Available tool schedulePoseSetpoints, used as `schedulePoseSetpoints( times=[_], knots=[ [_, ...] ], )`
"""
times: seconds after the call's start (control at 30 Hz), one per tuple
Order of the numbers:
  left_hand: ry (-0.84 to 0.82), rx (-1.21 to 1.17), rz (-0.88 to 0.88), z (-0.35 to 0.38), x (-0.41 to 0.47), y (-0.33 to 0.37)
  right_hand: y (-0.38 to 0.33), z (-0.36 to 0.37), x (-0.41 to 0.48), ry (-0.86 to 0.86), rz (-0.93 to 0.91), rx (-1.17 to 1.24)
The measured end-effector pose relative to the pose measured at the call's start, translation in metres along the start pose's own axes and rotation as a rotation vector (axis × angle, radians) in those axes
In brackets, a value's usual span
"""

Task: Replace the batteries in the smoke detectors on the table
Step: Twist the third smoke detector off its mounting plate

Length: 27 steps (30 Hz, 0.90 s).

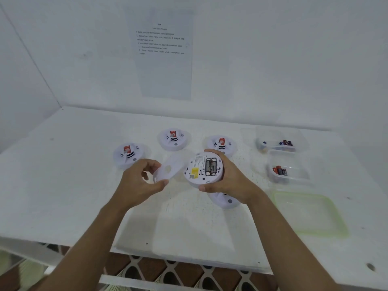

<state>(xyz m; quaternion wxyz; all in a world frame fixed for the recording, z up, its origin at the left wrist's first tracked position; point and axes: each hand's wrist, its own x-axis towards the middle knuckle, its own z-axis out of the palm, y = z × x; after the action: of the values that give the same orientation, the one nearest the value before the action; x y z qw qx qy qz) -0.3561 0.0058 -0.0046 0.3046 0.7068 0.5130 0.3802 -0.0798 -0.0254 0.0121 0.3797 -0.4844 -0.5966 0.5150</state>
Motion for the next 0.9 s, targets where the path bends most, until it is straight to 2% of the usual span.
schedulePoseSetpoints(
  times=[0.13, 0.37, 0.5, 0.67, 0.73, 0.83, 0.9],
  knots=[
    [-0.043, 0.111, -0.076, 0.005, -0.004, -0.017, 0.003, -0.003, 0.0, 0.08, -0.012, -0.034],
    [-0.187, 0.39, -0.067, 0.012, -0.002, -0.035, 0.006, -0.003, 0.0, 0.086, -0.002, -0.031],
    [-0.181, 0.437, -0.069, 0.013, -0.002, -0.039, 0.007, -0.003, -0.002, 0.076, 0.009, -0.035],
    [-0.277, 0.495, -0.082, 0.011, 0.0, -0.026, 0.004, -0.003, -0.006, 0.063, 0.002, -0.024],
    [-0.252, 0.427, -0.089, 0.014, 0.001, -0.01, 0.002, -0.002, -0.009, 0.055, -0.005, -0.013],
    [-0.186, 0.025, -0.119, 0.019, 0.004, 0.019, 0.0, -0.003, -0.013, 0.022, -0.014, -0.01],
    [-0.218, -0.199, -0.186, 0.022, 0.007, 0.04, 0.0, -0.004, -0.015, -0.006, -0.006, -0.022]
  ],
)
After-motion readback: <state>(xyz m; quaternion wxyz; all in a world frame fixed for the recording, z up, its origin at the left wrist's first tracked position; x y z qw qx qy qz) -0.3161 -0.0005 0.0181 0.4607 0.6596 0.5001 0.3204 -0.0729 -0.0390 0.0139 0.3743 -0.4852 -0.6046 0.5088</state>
